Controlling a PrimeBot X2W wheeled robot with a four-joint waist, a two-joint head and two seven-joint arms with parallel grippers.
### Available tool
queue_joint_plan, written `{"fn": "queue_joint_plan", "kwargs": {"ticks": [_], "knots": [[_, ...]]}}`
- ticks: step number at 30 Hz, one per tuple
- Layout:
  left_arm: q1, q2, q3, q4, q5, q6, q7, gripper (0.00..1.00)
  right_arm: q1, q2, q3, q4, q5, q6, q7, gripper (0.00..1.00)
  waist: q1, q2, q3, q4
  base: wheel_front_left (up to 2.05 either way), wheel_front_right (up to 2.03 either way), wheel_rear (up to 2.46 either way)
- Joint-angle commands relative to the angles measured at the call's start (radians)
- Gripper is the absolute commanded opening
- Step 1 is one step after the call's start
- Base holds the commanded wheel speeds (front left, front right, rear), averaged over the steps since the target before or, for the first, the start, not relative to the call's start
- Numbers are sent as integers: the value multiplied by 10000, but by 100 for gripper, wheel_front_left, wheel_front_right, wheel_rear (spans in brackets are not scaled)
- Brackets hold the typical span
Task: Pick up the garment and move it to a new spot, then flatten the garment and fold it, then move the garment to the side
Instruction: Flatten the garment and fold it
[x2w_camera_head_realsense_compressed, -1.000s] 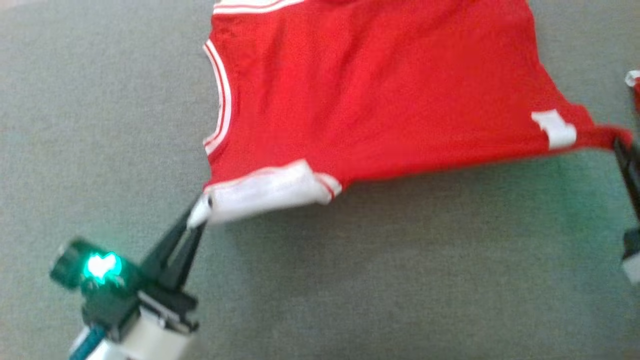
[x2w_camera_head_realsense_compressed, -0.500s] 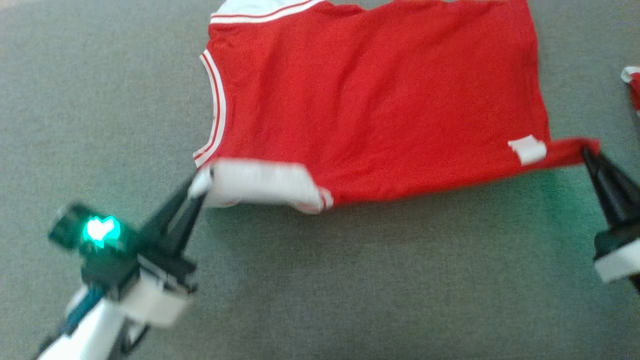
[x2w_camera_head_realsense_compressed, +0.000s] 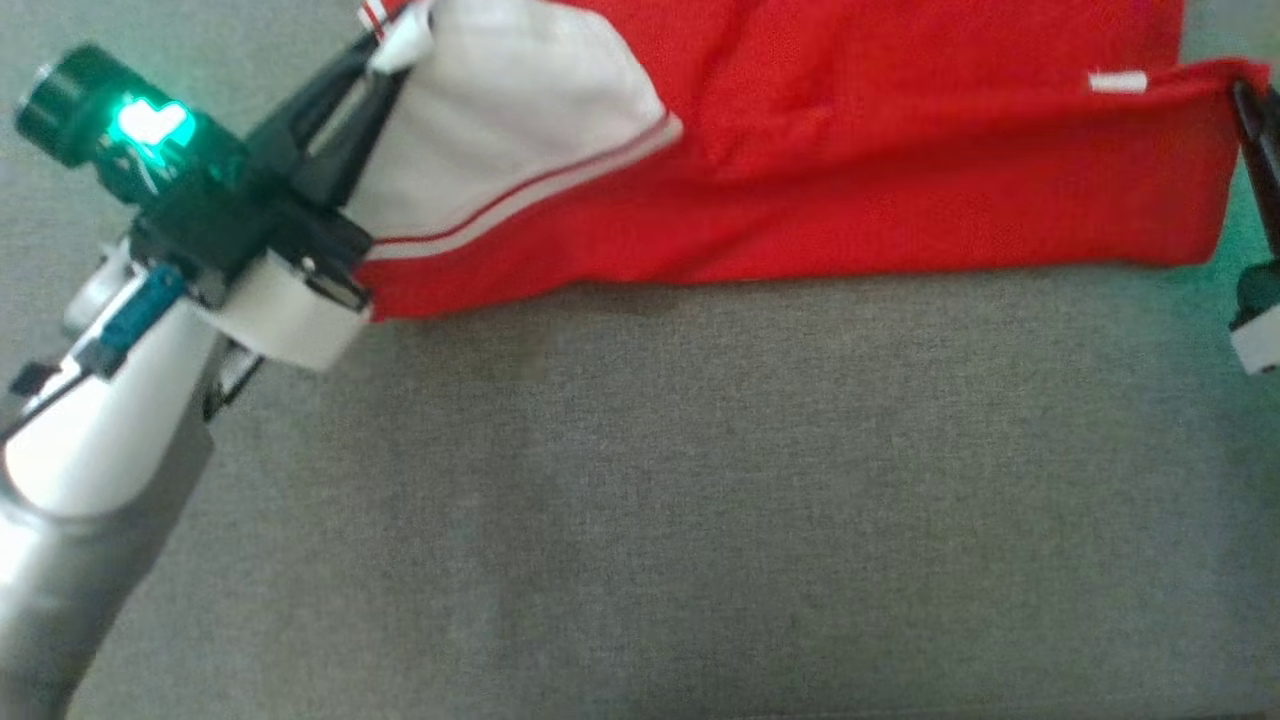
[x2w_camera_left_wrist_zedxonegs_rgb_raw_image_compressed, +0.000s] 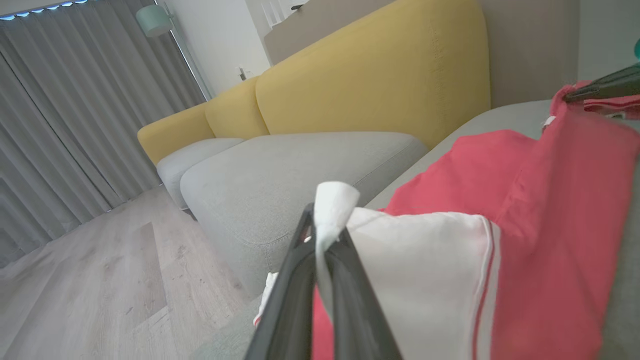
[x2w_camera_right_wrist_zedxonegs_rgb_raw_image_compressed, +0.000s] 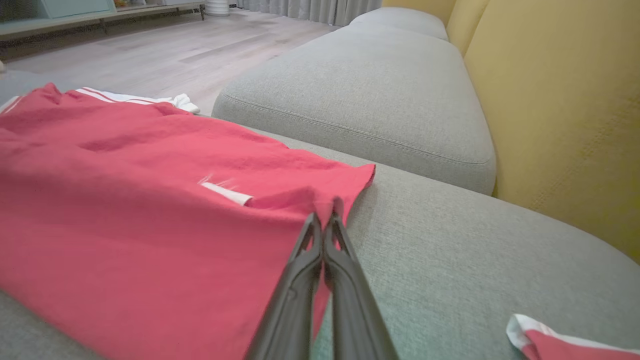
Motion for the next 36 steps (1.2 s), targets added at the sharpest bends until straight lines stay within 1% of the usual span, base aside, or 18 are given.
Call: {"fn": "queue_joint_plan", "kwargs": {"ticks": [1,2,3,4,5,7,9,11,12,17,22,27,30,34,35,36], "knots": [[-581,418,351,214,-10,19,-20,0,-217,-274,362,87,14,-7,49,0,-4,0,337,-88,0,0,0],[-665,352,345,423,-65,19,-20,0,-337,-238,505,223,41,-7,116,0,-4,0,371,-100,0,0,0],[-722,281,297,594,-154,19,-20,3,-447,-188,630,362,57,-7,182,9,-4,0,388,-113,0,0,0],[-773,225,323,758,-192,19,-20,43,-537,-111,707,506,94,-7,243,67,-4,0,394,-130,0,0,0],[-801,158,381,873,-203,19,-20,100,-635,-28,747,612,96,-7,212,100,-4,0,393,-151,0,0,0],[-703,-30,645,976,-235,74,-20,100,-753,136,848,752,79,-7,80,100,-4,0,338,-209,0,0,0],[-103,-299,1101,937,-160,556,-20,100,-718,351,904,863,27,-7,-188,100,-4,0,129,-297,0,0,0],[629,-586,1460,837,-327,949,-20,100,-554,504,842,890,18,-7,-346,100,-4,0,-47,-345,0,0,0],[629,-586,1460,837,-327,949,-20,100,-554,504,842,890,18,-7,-346,100,-4,0,-47,-345,0,0,0],[2548,-1266,2083,752,-889,1416,-20,100,76,872,639,856,-26,-7,-563,100,-4,0,-389,-420,0,0,0],[3656,-1843,2574,1352,-1374,1658,-20,100,533,1159,503,877,-87,-7,-642,100,-4,0,-562,-485,0,0,0],[4020,-2246,2775,2350,-1783,1724,-18,100,657,1260,531,940,-140,-7,-669,100,-4,0,-635,-554,0,0,0],[3998,-2445,2708,2864,-2002,1537,49,100,664,1284,565,1006,-156,-7,-678,100,-4,0,-650,-550,0,0,0],[3940,-2648,2461,3277,-2185,1150,266,100,685,1338,604,1150,-36,-7,-684,100,-4,0,-697,-503,0,0,0],[3938,-2692,2399,3337,-2213,1065,290,93,692,1359,610,1219,12,-7,-685,100,-4,0,-727,-482,0,0,0],[3950,-2737,2353,3380,-2230,1030,298,78,707,1391,616,1316,75,-7,-683,100,-4,0,-765,-457,0,0,0]]}}
